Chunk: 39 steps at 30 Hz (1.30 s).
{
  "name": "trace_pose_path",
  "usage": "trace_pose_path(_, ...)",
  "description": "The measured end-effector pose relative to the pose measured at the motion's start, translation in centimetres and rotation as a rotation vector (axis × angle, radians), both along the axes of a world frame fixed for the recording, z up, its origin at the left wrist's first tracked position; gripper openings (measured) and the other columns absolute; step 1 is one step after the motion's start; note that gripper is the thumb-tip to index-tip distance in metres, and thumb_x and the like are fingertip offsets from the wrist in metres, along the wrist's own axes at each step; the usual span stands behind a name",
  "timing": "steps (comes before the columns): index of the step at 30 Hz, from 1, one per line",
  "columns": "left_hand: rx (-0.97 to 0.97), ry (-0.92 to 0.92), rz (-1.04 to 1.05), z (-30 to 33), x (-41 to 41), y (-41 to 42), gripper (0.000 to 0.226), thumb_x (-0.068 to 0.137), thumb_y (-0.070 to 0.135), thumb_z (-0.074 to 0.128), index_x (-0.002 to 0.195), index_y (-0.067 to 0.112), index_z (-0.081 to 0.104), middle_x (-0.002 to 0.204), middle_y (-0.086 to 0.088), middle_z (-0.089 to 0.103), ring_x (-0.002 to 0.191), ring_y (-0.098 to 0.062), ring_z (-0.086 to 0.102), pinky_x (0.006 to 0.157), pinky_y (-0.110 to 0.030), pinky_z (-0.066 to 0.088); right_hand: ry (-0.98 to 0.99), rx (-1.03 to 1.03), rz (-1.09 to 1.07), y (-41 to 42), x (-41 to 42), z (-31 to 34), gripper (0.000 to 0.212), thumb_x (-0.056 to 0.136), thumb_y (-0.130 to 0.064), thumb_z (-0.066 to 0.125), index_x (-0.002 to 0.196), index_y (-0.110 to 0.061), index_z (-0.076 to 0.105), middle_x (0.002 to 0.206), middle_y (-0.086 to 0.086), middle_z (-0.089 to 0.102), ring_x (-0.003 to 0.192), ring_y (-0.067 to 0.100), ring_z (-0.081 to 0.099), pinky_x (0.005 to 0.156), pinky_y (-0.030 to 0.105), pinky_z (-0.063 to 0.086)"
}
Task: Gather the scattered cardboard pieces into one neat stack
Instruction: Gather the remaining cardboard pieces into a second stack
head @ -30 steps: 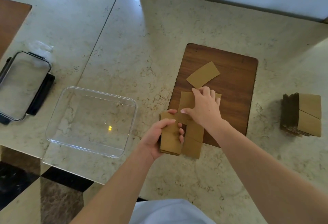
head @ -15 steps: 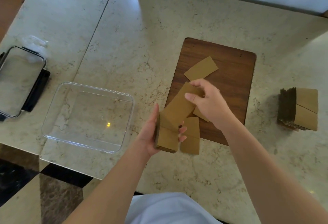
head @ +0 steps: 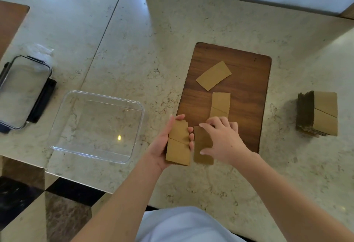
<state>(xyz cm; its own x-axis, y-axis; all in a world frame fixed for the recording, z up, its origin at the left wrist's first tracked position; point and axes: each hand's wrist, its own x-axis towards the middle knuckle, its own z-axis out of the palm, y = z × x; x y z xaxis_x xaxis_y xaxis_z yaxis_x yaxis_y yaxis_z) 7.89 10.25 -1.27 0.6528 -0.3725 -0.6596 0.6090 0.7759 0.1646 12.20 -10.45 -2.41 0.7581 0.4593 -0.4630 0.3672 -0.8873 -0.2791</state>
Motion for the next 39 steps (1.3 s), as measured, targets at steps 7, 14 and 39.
trace_pose_path(7,0.131,0.079,0.083,-0.8,-1.6,0.5,0.053,0.088,-0.006,0.065,0.134,0.021,0.066,0.104,-0.025,0.072,0.087,-0.035,0.072,0.074,-0.045,0.063,0.097,0.205,-0.338,0.4,-0.9,0.1,0.053,0.081,-0.039,0.083,0.105,-0.031,0.037,0.084,-0.007,0.060,0.080,0.019,0.059,0.065,0.027,0.039)
trace_pose_path(14,0.360,0.048,-0.068,-0.2,0.5,-0.4,0.056,0.078,0.054,0.077,0.125,0.024,0.069,0.099,-0.017,0.074,0.074,-0.027,0.073,0.063,-0.040,0.062,0.248,0.843,-0.880,-0.6,2.0,4.0,0.028,0.088,-0.034,0.079,0.101,-0.044,0.056,0.113,-0.021,0.060,0.107,-0.001,0.060,0.081,0.030,0.055)
trace_pose_path(39,0.183,0.025,-0.014,-0.3,5.9,-2.8,0.041,0.103,0.051,0.052,0.124,0.017,0.063,0.095,-0.021,0.071,0.071,-0.031,0.070,0.055,-0.035,0.057,0.274,0.159,-0.443,-3.1,10.6,2.9,0.017,0.104,-0.034,0.055,0.100,-0.018,0.061,0.092,-0.003,0.058,0.093,0.023,0.057,0.070,0.030,0.043)
